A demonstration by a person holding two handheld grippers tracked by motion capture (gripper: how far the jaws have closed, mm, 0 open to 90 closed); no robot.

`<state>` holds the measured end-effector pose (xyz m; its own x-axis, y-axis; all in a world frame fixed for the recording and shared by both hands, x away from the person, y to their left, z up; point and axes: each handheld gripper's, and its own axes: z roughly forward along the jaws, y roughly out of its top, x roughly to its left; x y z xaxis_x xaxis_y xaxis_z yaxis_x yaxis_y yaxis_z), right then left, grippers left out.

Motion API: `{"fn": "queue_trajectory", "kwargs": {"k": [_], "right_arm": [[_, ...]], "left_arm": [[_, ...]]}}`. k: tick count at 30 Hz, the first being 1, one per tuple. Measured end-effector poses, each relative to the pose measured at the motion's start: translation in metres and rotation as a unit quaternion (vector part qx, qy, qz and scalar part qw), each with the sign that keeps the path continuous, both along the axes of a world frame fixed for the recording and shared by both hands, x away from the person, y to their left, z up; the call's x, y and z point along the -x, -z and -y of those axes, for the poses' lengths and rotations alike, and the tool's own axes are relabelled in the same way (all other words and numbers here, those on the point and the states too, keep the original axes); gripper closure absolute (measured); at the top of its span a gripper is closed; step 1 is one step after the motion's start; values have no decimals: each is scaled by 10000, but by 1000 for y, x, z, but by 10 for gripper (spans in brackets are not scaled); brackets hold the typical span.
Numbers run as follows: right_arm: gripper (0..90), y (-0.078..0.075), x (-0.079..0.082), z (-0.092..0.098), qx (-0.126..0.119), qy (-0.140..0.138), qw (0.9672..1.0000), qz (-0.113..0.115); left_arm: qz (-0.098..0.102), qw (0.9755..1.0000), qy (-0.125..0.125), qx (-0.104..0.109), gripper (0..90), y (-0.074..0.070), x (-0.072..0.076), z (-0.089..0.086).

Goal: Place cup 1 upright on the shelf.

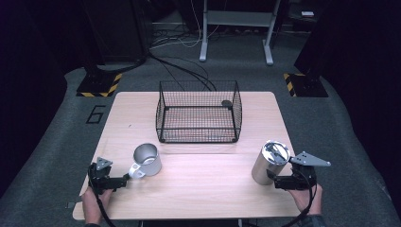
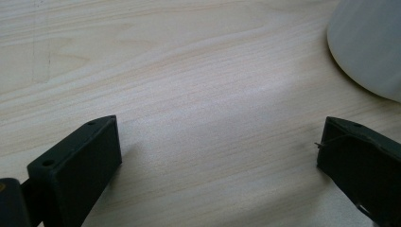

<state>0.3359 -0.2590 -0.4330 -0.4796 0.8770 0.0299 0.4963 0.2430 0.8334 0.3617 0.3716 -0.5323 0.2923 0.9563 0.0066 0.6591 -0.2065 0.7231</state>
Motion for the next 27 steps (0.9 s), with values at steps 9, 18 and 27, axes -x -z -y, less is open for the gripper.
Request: {"fn": "queue_trajectory", "kwargs": {"k": [9,18,27], "right_arm": [[0,-6,-8,-5,-159,63,9996,217],[0,-8,-19,-12,-224,-34,9995,212],[14,-6,-26,-16,-167,-42,9994,306]], "left_arm": [[-1,10000,2,-2,3,0,0,0],[2,10000,-1,-1,3,0,0,0],[2,10000,-7,3,3,0,0,0]]}}
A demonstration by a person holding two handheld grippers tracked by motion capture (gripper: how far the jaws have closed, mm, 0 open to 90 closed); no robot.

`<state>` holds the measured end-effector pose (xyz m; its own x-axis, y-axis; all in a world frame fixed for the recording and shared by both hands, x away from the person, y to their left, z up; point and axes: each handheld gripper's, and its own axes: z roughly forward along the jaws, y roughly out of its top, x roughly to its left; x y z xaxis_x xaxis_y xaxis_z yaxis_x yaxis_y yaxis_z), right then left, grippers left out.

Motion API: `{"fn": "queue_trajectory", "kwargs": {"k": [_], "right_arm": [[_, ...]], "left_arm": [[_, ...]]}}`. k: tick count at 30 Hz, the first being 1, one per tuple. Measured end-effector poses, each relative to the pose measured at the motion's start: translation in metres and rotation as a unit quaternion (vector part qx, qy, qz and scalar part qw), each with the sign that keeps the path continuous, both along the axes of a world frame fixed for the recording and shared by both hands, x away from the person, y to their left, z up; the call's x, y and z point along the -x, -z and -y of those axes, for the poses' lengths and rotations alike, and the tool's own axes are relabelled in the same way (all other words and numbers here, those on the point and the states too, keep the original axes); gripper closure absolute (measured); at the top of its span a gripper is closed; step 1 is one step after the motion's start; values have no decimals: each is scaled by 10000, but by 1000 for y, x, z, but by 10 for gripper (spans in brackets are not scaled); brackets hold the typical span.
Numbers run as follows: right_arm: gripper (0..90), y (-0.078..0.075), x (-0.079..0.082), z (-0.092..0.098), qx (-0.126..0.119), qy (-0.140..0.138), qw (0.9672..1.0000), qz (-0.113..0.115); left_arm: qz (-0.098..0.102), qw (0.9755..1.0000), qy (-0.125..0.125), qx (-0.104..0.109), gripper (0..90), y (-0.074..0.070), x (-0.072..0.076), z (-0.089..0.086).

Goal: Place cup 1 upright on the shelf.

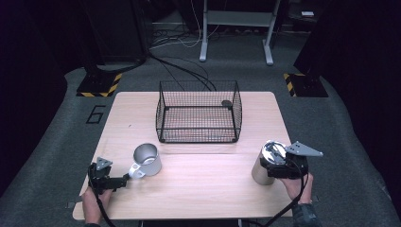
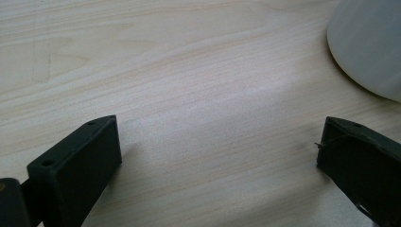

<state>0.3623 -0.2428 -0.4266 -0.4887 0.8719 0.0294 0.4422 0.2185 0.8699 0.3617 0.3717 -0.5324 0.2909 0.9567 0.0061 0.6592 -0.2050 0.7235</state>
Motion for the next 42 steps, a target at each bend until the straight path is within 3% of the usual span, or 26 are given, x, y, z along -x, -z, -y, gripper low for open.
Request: {"fn": "queue_trajectory", "kwargs": {"k": [15,23,42], "right_arm": [[35,0,4,-3,189,57,9996,180],[35,-13,6,-4,153,36,9995,280],[35,-26,-1,-18,193,-205,9996,85]], "left_arm": [[1,10000,2,-2,3,0,0,0],[-1,10000,1,-1,4,0,0,0],[1,10000,1,-2,4,0,0,0]]}}
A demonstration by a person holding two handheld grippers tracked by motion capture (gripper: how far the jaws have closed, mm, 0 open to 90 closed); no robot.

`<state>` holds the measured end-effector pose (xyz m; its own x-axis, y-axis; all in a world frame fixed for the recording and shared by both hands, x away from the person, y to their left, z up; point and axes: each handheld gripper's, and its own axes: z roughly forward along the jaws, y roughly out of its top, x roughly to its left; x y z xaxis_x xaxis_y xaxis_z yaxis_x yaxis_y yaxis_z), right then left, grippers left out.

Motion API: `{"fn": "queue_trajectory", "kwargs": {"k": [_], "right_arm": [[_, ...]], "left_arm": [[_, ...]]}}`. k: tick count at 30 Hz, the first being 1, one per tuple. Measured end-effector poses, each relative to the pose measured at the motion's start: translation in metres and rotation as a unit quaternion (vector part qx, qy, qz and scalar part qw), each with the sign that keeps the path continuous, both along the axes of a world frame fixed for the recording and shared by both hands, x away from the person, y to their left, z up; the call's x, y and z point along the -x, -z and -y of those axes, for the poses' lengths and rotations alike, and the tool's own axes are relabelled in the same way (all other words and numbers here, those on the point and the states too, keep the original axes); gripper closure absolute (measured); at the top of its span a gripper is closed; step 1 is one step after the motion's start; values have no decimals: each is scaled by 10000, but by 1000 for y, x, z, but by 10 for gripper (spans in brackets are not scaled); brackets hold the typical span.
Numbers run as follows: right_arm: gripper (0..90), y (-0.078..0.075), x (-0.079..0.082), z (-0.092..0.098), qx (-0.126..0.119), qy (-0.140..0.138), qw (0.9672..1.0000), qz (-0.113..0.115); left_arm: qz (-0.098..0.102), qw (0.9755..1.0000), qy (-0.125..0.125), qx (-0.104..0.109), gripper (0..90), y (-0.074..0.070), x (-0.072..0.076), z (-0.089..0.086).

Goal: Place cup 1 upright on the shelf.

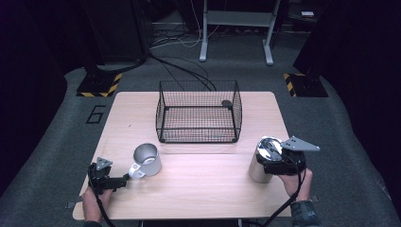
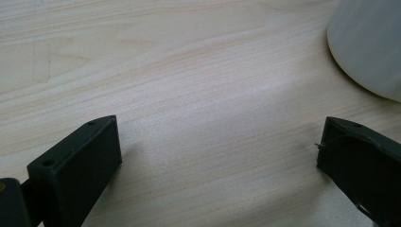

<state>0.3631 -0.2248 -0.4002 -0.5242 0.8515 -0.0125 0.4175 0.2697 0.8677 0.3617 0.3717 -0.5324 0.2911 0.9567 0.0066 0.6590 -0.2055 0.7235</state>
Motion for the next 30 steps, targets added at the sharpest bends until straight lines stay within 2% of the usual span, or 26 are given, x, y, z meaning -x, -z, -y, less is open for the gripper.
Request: {"fn": "queue_trajectory", "kwargs": {"k": [12,17,30], "right_arm": [[35,-9,-3,-14,-9,-148,9999,-41],[35,-15,-5,-18,6,-187,9998,20],[35,-26,-17,-34,65,-327,9994,22]], "left_arm": [[0,10000,1,1,3,0,0,0],[-1,10000,5,2,4,0,0,0],[0,10000,-2,11,3,0,0,0]]}}
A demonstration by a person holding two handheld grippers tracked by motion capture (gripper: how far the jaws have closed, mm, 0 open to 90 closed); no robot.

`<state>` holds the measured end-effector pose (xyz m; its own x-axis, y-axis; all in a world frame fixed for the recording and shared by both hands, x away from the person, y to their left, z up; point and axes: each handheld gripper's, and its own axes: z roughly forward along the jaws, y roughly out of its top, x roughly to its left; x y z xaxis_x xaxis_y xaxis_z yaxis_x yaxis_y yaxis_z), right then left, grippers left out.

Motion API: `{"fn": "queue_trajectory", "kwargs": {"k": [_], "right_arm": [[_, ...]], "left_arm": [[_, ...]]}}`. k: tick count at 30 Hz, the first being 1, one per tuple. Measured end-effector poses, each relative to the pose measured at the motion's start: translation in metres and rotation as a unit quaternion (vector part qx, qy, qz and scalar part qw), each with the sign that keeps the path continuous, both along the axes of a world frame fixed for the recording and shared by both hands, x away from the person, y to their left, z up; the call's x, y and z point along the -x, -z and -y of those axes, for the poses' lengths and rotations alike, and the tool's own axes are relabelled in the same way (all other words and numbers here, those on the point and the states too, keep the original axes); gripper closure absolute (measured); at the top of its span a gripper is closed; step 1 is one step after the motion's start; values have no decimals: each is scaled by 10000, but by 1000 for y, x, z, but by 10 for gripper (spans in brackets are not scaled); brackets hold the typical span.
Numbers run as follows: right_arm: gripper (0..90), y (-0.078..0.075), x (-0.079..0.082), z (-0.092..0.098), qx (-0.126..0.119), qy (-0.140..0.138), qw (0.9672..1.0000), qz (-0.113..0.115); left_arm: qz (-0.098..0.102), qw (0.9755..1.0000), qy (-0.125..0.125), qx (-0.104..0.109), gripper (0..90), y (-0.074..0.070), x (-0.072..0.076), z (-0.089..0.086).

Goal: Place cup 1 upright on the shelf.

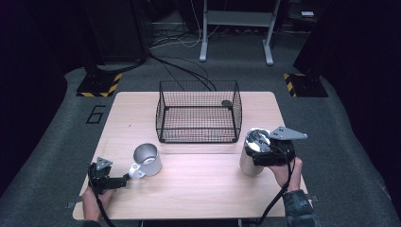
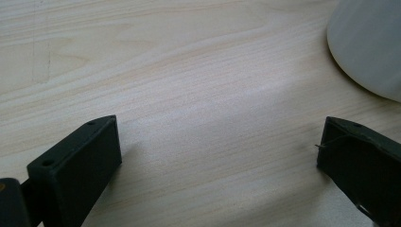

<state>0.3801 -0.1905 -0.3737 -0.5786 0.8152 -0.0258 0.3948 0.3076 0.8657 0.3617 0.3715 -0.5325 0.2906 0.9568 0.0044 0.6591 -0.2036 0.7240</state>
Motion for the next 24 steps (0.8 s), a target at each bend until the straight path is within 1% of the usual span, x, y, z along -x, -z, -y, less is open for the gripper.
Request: {"fn": "queue_trajectory", "kwargs": {"k": [6,14,17,24], "right_arm": [[35,-4,-5,-5,4,-46,10000,-4],[35,-12,-14,-12,-48,-81,9999,-66],[35,-13,-16,-13,-85,-82,9999,-50],[35,-24,-24,-20,-84,-202,9997,-53]], "left_arm": [[-2,10000,-9,18,3,0,0,0],[-1,10000,-7,26,4,0,0,0],[-1,10000,-5,27,5,0,0,1],[0,10000,-5,28,5,0,0,1]]}}
